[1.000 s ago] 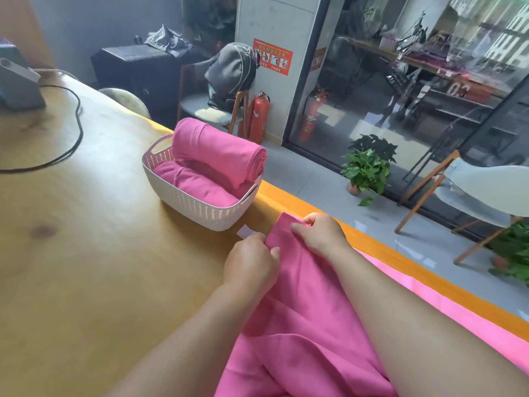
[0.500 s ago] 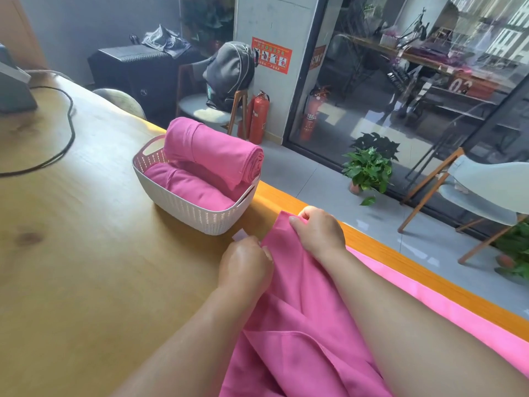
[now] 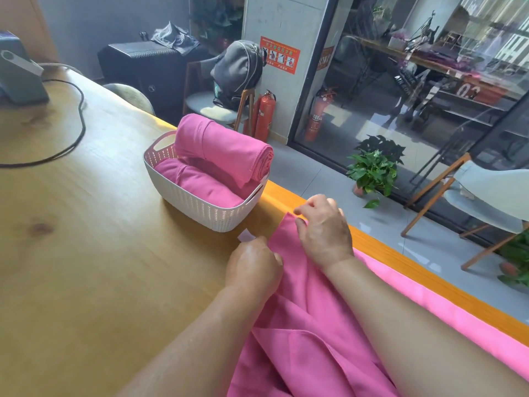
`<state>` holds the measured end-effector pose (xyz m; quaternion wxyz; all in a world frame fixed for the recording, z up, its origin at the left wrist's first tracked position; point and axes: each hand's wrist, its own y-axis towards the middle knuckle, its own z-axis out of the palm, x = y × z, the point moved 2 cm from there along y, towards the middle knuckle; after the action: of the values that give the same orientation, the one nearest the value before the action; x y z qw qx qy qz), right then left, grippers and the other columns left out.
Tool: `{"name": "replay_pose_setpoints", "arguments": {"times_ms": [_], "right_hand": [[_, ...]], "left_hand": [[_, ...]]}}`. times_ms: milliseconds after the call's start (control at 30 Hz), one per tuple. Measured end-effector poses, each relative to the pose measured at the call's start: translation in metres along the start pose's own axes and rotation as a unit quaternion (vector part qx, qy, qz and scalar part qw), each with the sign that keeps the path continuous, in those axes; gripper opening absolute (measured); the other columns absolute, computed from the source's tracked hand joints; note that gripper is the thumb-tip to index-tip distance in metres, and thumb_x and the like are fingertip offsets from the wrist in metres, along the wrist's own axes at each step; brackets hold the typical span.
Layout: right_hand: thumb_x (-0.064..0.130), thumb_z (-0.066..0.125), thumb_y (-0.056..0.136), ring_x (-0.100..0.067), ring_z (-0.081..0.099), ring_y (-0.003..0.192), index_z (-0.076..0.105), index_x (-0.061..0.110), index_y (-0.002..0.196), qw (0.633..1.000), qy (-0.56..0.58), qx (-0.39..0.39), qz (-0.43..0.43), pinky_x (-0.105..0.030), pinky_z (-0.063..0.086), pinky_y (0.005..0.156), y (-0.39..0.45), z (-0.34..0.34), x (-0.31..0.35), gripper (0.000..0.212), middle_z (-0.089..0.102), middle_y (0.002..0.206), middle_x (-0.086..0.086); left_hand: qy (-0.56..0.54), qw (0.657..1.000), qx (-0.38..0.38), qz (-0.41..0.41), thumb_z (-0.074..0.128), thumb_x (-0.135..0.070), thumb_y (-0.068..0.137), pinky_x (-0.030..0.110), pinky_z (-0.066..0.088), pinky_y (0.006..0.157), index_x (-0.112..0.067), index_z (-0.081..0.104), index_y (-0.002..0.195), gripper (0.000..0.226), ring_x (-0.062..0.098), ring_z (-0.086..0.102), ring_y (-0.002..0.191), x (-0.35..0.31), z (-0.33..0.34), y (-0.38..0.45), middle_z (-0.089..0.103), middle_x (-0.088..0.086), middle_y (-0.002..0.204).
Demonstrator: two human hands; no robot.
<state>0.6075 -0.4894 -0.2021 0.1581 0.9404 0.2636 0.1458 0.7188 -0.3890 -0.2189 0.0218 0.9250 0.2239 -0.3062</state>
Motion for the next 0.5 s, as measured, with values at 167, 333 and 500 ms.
{"name": "replay_pose_setpoints", "arguments": {"times_ms": [167,333,500], "right_hand": [[0.016,0.045,0.100,-0.028,0.047,0.116,0.063,0.017,0.129,0.984,0.032,0.172,-0.018,-0.031,0.035,0.104,-0.021,0.023,0.006,0.035,0.055,0.126,-0.002],[0.021,0.041,0.099,-0.027,0.040,0.125,0.047,0.023,0.144,0.978,-0.036,0.203,0.018,-0.038,0.033,0.108,-0.024,0.014,0.021,0.045,0.045,0.140,0.002],[0.027,0.048,0.093,-0.026,0.036,0.130,0.034,0.016,0.148,0.965,-0.140,0.222,0.011,-0.040,0.027,0.105,-0.037,0.014,0.039,0.058,0.039,0.144,-0.001]], "left_hand": [[0.016,1.000,0.018,0.002,0.047,-0.020,0.096,0.029,0.044,0.083,-0.007,0.062,0.114,0.027,0.029,0.060,0.109,-0.004,-0.005,0.000,0.065,0.012,0.113],[-0.093,0.992,0.053,-0.062,0.056,-0.017,0.087,0.022,0.038,0.064,-0.013,0.065,0.089,0.009,0.025,0.060,0.090,0.003,-0.013,-0.004,0.066,0.006,0.097],[-0.206,0.959,0.143,-0.135,0.062,-0.017,0.085,0.021,0.032,0.041,-0.013,0.050,0.062,0.026,0.018,0.045,0.052,0.015,-0.021,-0.030,0.049,0.001,0.059]]}}
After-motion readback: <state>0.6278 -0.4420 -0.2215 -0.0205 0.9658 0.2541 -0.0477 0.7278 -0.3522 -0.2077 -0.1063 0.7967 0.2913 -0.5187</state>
